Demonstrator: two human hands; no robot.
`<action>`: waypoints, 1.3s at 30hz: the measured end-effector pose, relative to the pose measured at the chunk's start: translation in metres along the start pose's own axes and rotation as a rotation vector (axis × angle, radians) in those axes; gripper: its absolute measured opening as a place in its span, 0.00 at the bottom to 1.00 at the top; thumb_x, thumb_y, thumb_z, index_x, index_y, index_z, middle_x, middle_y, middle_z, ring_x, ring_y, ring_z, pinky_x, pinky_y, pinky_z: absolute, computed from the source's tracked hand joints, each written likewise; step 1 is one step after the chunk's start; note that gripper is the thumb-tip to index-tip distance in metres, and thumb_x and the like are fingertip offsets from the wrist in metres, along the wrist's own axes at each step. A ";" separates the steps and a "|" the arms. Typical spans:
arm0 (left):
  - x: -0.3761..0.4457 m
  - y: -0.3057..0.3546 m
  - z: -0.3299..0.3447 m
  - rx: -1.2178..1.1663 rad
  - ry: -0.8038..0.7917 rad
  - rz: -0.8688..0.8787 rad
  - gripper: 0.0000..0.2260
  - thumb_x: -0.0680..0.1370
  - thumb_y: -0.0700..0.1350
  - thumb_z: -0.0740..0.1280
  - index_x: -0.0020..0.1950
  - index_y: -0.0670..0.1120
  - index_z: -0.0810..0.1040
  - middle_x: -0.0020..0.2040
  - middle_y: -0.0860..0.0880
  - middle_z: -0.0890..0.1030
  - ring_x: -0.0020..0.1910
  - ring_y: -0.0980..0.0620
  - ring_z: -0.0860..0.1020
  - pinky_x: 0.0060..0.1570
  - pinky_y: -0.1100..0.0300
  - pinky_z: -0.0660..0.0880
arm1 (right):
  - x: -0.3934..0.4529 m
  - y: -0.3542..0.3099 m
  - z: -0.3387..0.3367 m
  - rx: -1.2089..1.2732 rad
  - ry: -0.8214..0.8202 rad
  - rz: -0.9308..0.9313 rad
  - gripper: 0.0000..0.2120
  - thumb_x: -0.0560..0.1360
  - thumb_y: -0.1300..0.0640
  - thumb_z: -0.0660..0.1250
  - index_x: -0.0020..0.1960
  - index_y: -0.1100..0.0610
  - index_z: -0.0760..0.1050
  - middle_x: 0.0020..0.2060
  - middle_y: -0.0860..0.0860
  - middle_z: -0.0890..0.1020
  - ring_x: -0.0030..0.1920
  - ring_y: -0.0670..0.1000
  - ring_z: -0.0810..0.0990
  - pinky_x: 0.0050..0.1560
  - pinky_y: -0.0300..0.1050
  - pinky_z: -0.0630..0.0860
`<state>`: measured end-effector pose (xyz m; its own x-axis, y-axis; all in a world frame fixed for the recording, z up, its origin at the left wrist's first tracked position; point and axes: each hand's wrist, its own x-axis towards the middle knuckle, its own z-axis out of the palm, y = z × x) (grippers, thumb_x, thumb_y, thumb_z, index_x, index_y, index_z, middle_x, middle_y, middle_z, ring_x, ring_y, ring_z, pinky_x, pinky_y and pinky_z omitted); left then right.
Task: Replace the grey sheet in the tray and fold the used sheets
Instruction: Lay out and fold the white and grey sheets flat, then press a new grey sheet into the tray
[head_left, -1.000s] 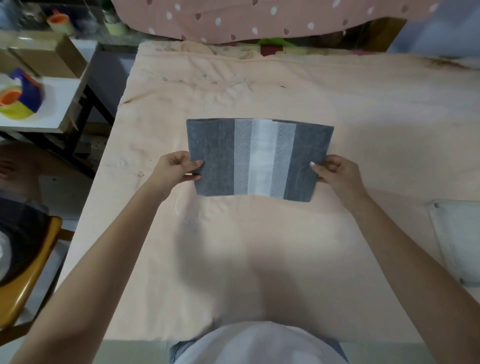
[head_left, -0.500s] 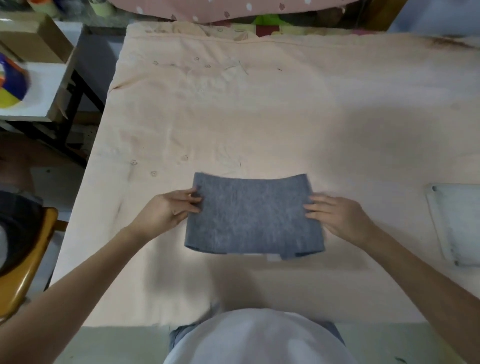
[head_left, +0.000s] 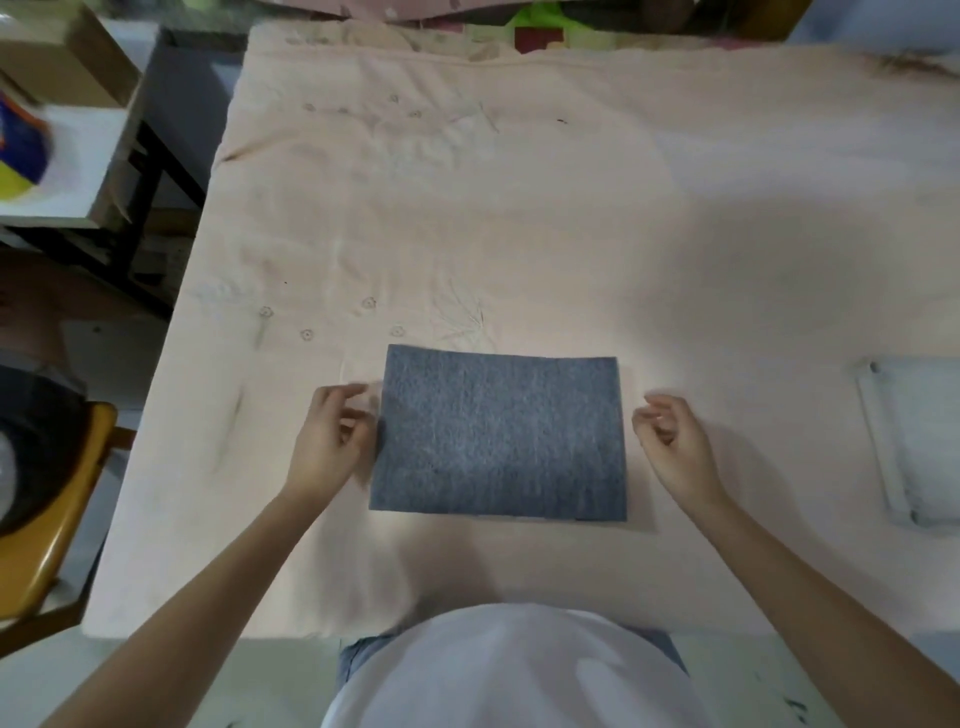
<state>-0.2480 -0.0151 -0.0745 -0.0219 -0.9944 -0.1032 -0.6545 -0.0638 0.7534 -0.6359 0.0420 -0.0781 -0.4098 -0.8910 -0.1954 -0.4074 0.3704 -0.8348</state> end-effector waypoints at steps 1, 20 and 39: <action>0.001 0.005 0.003 -0.129 0.029 -0.174 0.15 0.76 0.40 0.67 0.62 0.44 0.73 0.53 0.52 0.76 0.47 0.54 0.77 0.48 0.59 0.76 | 0.001 -0.005 0.004 0.167 -0.039 0.164 0.06 0.76 0.59 0.68 0.52 0.58 0.75 0.45 0.57 0.81 0.37 0.49 0.81 0.37 0.32 0.77; 0.001 0.013 0.019 -0.762 -0.309 -0.440 0.06 0.75 0.40 0.69 0.51 0.43 0.79 0.48 0.46 0.84 0.48 0.46 0.82 0.43 0.55 0.80 | -0.013 -0.002 0.022 0.511 -0.358 0.375 0.08 0.79 0.62 0.60 0.57 0.58 0.75 0.53 0.55 0.82 0.52 0.53 0.82 0.50 0.46 0.80; 0.035 0.100 0.066 -0.791 -0.514 -0.239 0.09 0.76 0.42 0.68 0.55 0.44 0.79 0.51 0.45 0.84 0.47 0.45 0.83 0.40 0.56 0.80 | -0.053 -0.002 -0.063 0.768 -0.039 0.269 0.14 0.74 0.53 0.66 0.58 0.53 0.78 0.55 0.51 0.83 0.54 0.52 0.82 0.46 0.44 0.80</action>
<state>-0.3639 -0.0503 -0.0452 -0.4045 -0.8020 -0.4395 0.0087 -0.4839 0.8751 -0.6645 0.1051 -0.0340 -0.3790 -0.8110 -0.4456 0.3805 0.3024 -0.8739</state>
